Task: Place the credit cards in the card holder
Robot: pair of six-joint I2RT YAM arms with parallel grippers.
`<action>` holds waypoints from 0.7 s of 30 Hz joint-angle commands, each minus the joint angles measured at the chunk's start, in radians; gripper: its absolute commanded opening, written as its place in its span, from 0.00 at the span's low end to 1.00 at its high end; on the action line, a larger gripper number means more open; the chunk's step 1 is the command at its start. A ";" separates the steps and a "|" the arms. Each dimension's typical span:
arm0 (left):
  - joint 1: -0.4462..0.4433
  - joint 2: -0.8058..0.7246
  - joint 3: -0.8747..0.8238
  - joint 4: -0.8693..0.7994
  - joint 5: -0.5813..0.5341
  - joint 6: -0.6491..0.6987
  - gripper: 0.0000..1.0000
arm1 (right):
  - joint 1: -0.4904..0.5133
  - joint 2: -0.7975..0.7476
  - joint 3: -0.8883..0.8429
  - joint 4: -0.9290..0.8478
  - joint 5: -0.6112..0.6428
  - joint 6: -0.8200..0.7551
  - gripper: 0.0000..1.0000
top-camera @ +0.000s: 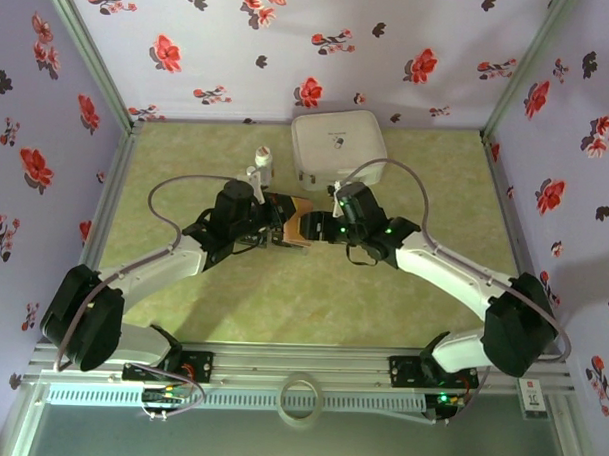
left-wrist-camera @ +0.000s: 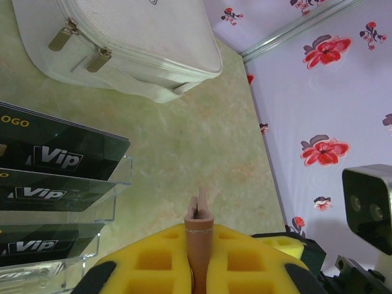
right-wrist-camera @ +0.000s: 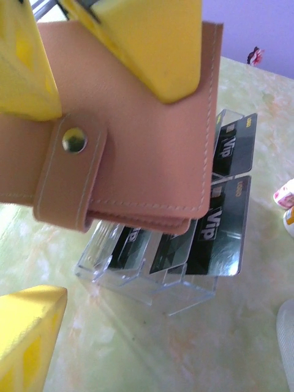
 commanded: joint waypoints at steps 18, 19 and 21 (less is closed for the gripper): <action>0.002 -0.013 -0.016 0.050 0.017 -0.005 0.00 | -0.050 -0.030 -0.087 -0.206 0.360 -0.012 0.58; 0.002 -0.011 -0.016 0.050 0.017 -0.005 0.00 | -0.070 -0.057 -0.113 -0.210 0.348 -0.009 0.58; 0.002 -0.006 -0.018 0.049 0.016 0.003 0.00 | -0.114 -0.139 -0.174 -0.195 0.295 -0.006 0.59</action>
